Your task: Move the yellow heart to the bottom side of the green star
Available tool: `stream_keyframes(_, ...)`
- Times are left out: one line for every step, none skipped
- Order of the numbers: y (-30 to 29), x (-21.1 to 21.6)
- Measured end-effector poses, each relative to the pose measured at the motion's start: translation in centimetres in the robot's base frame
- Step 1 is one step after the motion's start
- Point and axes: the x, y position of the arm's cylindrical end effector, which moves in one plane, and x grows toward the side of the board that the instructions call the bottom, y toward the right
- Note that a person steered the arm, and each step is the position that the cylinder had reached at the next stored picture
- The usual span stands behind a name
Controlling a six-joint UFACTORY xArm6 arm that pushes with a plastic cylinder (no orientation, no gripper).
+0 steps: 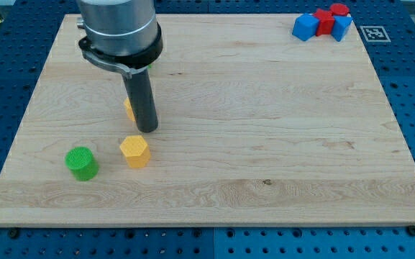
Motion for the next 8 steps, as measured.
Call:
stream_keyframes(-0.9, -1.3)
stream_keyframes(-3.0, -1.4)
stream_keyframes(-4.1, -1.5)
stream_keyframes(-3.7, -1.7)
stream_keyframes(-1.8, -2.4)
stream_keyframes(-0.8, -3.7)
stream_keyframes(-0.8, -4.6)
stream_keyframes(-1.5, -4.3)
